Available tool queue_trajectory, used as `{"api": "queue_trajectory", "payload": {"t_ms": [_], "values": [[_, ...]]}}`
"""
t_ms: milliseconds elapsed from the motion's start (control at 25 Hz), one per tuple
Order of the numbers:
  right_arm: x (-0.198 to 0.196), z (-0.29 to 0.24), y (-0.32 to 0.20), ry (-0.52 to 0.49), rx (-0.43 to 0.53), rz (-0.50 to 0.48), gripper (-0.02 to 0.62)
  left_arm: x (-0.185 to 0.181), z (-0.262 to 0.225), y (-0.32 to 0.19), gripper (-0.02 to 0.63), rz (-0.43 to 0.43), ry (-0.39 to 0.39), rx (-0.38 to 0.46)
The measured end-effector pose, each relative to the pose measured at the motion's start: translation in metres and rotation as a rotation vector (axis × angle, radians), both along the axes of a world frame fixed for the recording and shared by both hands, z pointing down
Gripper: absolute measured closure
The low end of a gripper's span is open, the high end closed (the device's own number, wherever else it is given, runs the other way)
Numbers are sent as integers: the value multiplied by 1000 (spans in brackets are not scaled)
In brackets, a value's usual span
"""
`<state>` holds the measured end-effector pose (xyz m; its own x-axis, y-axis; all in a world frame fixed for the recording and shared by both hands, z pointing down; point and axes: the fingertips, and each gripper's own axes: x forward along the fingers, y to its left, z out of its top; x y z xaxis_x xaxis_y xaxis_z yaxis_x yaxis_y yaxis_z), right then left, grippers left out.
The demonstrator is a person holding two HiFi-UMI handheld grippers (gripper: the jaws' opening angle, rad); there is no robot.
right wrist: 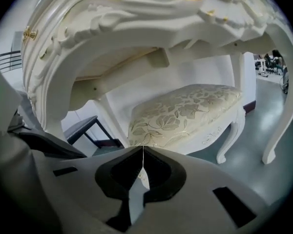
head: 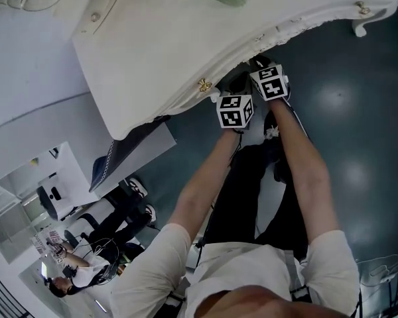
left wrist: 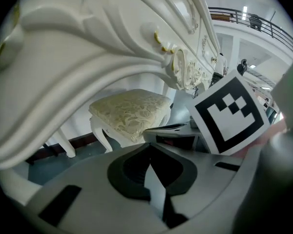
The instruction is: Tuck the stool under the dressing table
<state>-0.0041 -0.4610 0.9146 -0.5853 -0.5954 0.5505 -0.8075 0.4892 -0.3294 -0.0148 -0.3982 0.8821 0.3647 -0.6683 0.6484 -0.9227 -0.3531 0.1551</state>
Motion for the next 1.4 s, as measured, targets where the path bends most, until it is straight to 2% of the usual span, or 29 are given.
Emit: {"api": "queue_trajectory", "payload": {"t_ms": [120, 280, 400, 560, 680, 800, 920, 1000, 1120, 1280, 1400], "values": [[3, -25, 9, 62, -23, -6, 551, -3, -11, 1, 591, 23, -14, -10], [9, -82, 29, 81, 2, -42, 551, 0, -41, 18, 591, 29, -21, -47], [24, -121, 56, 85, -28, -28, 551, 9, -79, 39, 592, 35, 1, -63], [63, -174, 76, 119, -41, -19, 551, 35, -132, 40, 591, 52, 34, -35], [78, -218, 102, 120, -61, -3, 551, 41, -174, 49, 591, 57, 38, -18], [84, -260, 126, 99, -69, -2, 551, 47, -215, 67, 591, 62, 50, -13], [84, -293, 153, 82, -74, -55, 551, 60, -255, 98, 591, 119, 43, 9], [81, -311, 167, 81, -73, -77, 551, 57, -279, 113, 591, 118, 49, 17], [80, -346, 189, -9, -75, -39, 551, 45, -308, 138, 591, 58, 73, 1], [106, -394, 221, -190, -82, 114, 551, 41, -343, 164, 591, -38, 102, -5], [112, -411, 249, -221, -95, 137, 551, 42, -361, 184, 591, -7, 30, 25]]}}
